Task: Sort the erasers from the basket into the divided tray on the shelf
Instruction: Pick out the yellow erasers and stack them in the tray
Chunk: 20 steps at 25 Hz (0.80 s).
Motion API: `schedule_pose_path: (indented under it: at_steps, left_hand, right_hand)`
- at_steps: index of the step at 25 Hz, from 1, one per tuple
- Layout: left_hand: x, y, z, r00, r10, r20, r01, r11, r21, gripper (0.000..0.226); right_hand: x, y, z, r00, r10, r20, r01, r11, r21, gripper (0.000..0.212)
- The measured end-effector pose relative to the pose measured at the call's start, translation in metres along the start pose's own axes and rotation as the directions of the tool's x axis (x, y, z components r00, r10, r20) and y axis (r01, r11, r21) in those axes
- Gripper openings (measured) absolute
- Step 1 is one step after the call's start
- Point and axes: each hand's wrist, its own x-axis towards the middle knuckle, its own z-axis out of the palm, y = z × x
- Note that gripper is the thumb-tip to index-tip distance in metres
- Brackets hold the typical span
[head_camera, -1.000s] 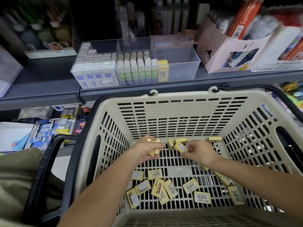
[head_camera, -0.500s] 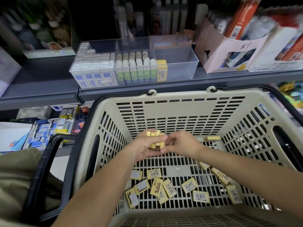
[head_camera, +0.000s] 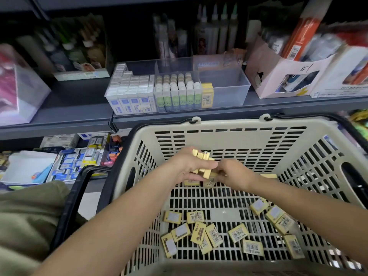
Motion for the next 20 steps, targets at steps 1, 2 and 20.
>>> schedule_pose_path:
  at_steps: [1,2,20]
  left_hand:
    - [-0.008,0.009,-0.003,0.999,0.044,0.010,-0.045,0.999,0.025,0.040]
    - [-0.017,0.018,-0.007,0.995,0.097,0.013,-0.098,0.993,0.060,0.040]
    - [-0.012,0.087,-0.049,0.696,0.672,-0.251,-0.603,0.738,0.303,0.040]
  right_hand:
    - [-0.005,-0.004,-0.010,0.999,0.031,-0.014,-0.028,0.991,0.133,0.017]
    - [-0.011,-0.009,-0.020,0.998,0.065,-0.013,-0.058,0.957,0.284,0.017]
    - [0.070,-0.042,-0.209,0.786,0.061,-0.616,0.033,0.990,0.139,0.020]
